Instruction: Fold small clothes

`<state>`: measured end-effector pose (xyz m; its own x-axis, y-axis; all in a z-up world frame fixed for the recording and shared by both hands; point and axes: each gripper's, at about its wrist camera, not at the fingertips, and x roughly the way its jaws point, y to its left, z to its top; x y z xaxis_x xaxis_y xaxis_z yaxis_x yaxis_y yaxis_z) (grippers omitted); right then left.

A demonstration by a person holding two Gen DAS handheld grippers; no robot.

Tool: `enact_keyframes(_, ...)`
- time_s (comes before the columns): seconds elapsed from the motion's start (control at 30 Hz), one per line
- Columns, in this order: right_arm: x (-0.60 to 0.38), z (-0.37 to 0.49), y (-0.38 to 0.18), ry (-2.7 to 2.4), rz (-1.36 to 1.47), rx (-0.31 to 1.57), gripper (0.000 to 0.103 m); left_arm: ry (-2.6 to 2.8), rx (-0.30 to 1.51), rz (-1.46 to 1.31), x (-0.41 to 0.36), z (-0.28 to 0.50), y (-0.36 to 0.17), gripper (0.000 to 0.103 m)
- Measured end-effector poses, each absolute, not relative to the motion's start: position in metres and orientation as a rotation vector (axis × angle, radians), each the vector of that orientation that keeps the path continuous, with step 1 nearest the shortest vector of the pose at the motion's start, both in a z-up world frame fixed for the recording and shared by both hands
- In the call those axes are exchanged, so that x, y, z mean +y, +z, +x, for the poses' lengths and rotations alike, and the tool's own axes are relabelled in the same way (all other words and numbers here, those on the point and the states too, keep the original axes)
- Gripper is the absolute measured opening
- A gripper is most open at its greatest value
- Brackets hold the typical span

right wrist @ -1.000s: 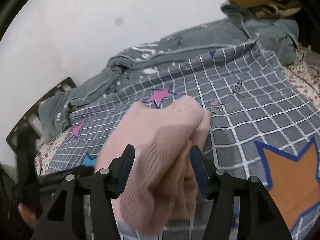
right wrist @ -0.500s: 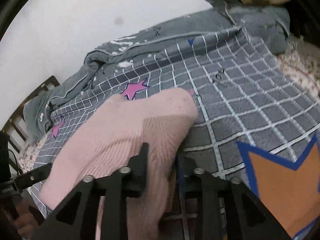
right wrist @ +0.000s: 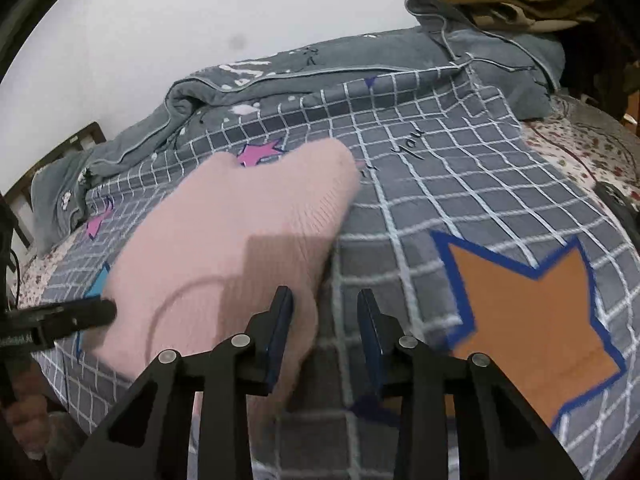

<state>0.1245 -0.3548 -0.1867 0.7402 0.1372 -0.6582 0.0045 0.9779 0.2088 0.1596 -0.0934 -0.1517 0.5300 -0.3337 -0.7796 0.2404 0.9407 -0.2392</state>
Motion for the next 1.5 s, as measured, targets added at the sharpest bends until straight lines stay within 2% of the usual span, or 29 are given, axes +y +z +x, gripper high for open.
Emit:
enact_keyframes(0.3,-0.373,0.098,-0.173,0.151,0.35,0.706,0.034,-0.343,0.942,-0.112,-0.086,0.148,-0.143,0.059)
enact_keyframes(0.4,-0.369,0.097,-0.158,0.177,0.359,0.667,0.043,-0.347,0.926,-0.117,-0.084,0.147,-0.139,0.059)
enact_keyframes(0.47,-0.366,0.1,-0.149,0.189,0.356,0.646,0.056,-0.348,0.918,-0.127,-0.082,0.15,-0.136,0.059)
enact_keyframes(0.53,-0.362,0.108,-0.144,0.208,0.352,0.638,0.062,-0.351,0.918,-0.143,-0.082,0.157,-0.135,0.059)
enact_keyframes(1.0,-0.345,0.195,-0.174,0.177,0.365,0.836,0.064,-0.413,0.982,-0.239,-0.085,0.251,-0.146,0.059)
enact_keyframes(1.13,-0.348,0.211,-0.183,0.167,0.388,0.851,0.069,-0.427,1.008,-0.235,-0.088,0.27,-0.155,0.062)
enact_keyframes(1.3,-0.346,0.224,-0.192,0.167,0.397,0.869,0.07,-0.447,1.021,-0.206,-0.092,0.283,-0.162,0.069)
enact_keyframes(1.5,-0.336,0.237,-0.195,0.164,0.33,0.879,0.069,-0.489,1.05,-0.246,-0.091,0.294,-0.173,0.069)
